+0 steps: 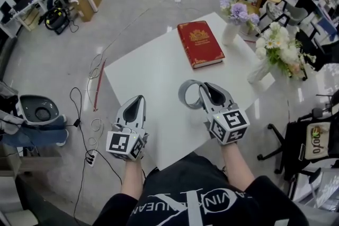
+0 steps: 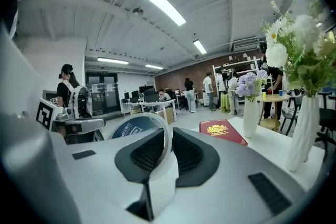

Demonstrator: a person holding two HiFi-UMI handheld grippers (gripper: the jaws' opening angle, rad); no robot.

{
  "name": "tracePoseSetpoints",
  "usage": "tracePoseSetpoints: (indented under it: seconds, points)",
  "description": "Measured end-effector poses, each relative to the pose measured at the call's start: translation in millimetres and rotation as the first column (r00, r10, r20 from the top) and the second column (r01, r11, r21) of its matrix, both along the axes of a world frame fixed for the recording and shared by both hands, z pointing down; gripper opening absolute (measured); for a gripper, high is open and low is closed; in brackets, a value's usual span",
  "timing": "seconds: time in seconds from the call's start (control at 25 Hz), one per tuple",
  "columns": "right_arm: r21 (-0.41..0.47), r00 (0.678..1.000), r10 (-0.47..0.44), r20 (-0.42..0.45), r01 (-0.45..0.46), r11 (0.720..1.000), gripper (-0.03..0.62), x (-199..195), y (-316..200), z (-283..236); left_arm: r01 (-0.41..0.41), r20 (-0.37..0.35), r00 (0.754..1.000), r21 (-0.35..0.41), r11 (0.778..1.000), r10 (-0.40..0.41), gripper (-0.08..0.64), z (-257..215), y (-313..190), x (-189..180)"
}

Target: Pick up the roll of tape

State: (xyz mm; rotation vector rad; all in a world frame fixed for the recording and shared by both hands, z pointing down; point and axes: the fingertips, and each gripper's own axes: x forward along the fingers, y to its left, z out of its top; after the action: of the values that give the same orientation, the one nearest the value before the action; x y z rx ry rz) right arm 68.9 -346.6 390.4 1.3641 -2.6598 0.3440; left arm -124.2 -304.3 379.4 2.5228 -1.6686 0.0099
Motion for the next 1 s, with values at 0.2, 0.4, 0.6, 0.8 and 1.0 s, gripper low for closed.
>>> tracePoseSetpoints:
  seconds: [0.2,0.4,0.6,0.8,1.0]
  points:
    - [0.041,1.0,0.0,0.022,-0.001,0.999,0.064,1.2,3.5,-13.3,0.016,-0.019,1.0,0.024,1.0,-0.016,0.002,-13.7,2.3,-3.7]
    - [0.072,0.999,-0.003,0.044,0.0,0.997,0.064,1.8,6.5,-24.1,0.025,-0.022,0.999,0.053,0.998,-0.024,0.002,-24.4,4.3,-6.3]
    - [0.093,0.999,-0.009,0.053,0.004,0.996,0.064,1.3,8.4,-31.9,0.03,-0.022,0.999,0.078,0.997,-0.028,0.002,-33.2,5.9,-7.6]
    - [0.105,0.998,-0.011,0.061,0.005,0.994,0.064,3.3,10.3,-38.0,0.029,-0.021,0.999,0.091,0.995,-0.028,0.002,-40.0,6.7,-5.4]
    - [0.118,0.998,-0.016,0.066,0.008,0.993,0.064,6.3,10.9,-41.1,0.033,-0.008,0.999,0.101,0.994,-0.033,0.002,-40.9,6.4,-3.6]
